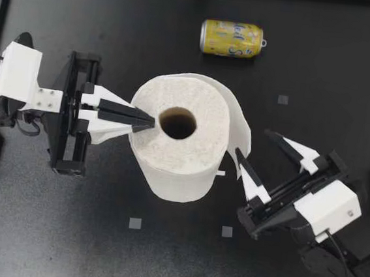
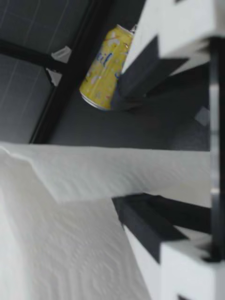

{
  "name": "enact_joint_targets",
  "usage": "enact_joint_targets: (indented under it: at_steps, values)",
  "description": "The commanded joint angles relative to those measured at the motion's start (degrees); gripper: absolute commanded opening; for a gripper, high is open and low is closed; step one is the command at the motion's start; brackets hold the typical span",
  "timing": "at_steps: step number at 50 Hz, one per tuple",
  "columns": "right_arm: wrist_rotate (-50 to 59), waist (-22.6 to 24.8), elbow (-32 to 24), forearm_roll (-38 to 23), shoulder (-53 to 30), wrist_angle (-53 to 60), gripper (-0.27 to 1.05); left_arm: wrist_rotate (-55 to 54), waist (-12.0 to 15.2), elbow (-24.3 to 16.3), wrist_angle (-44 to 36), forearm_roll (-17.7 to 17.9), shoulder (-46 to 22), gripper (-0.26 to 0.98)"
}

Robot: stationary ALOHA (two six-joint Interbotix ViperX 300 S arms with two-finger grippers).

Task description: Pick up a piece of paper towel and place it on the spilled liquid.

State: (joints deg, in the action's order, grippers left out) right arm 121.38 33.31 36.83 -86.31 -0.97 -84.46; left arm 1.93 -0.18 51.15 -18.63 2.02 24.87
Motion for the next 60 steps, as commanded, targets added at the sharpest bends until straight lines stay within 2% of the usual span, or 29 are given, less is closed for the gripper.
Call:
enact_joint_targets:
  at_steps: [1, 20, 25, 29, 38, 43, 54, 60]
  values:
    - [0.0, -0.97, -1.14, -1.49, 0.44, -0.53, 0.69, -0.18, 0.26, -0.18, 0.26, 0.0, -0.26, 0.08]
    - [-0.26, -3.69, -1.58, -3.69, -0.18, -0.35, 0.66, -0.26, 0.26, -0.26, 0.18, 0.18, -0.26, 0.08]
    - [-0.26, -3.69, -1.58, -3.78, -0.26, -0.09, 0.58, -0.26, 0.26, -0.26, 0.18, 0.18, -0.35, 0.08]
    - [-0.26, -3.69, -1.58, -3.78, -0.26, 0.26, 0.45, -0.26, 0.26, -0.26, 0.18, 0.18, -0.44, 0.08]
    - [-0.35, -3.69, -1.32, -3.78, -0.18, 0.53, 0.05, -0.35, 0.26, -0.26, 0.26, 0.53, -0.79, 0.08]
    - [-0.53, -3.69, -1.32, -3.78, -0.26, 0.62, -0.1, -0.35, 0.26, -0.18, 0.26, 1.05, -0.97, 0.08]
    - [-0.79, -3.52, -0.35, -2.72, -0.18, 0.7, -0.11, -0.26, 0.26, 0.0, 0.53, 1.49, -1.67, 0.08]
    - [0.0, -3.52, 2.2, -0.44, 0.62, 0.62, -0.11, -0.35, 0.26, 0.26, 1.49, 2.02, -2.29, 0.08]
